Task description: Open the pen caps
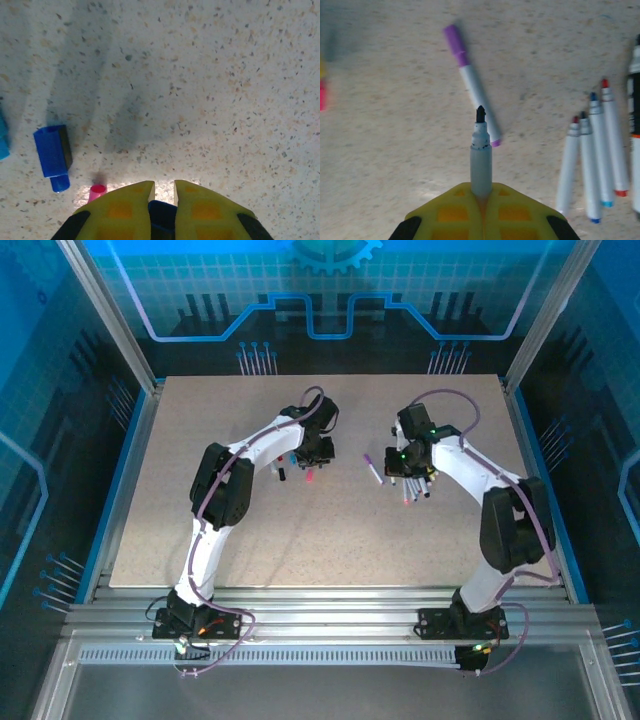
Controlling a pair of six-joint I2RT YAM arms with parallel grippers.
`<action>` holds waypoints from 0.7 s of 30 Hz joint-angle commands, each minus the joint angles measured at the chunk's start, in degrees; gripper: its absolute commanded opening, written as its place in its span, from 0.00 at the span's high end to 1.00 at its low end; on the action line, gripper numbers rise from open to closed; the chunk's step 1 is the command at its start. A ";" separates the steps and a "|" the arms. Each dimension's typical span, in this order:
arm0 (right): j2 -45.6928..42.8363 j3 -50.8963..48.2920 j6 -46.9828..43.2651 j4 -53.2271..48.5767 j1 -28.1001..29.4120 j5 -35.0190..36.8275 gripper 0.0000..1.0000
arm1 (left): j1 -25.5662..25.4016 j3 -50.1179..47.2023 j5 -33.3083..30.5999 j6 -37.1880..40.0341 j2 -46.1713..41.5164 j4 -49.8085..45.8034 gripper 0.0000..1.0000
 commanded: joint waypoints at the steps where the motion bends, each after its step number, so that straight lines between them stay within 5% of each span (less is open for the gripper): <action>1: 3.62 2.66 -3.32 -4.18 -1.41 5.06 1.00 | -0.23 0.08 -3.00 1.64 0.24 -1.79 1.00; 5: 7.27 2.63 -3.33 -2.80 -1.68 4.83 1.00 | -0.26 -0.83 -3.43 1.69 0.76 -1.91 0.98; 16: 11.57 2.61 -1.67 -3.03 -1.42 9.05 0.97 | -0.34 -0.61 -3.31 1.90 2.15 -2.29 0.66; 21: 13.65 3.42 -1.96 -4.10 -0.65 10.11 0.90 | -0.35 -0.03 -3.32 1.83 2.37 -2.64 0.64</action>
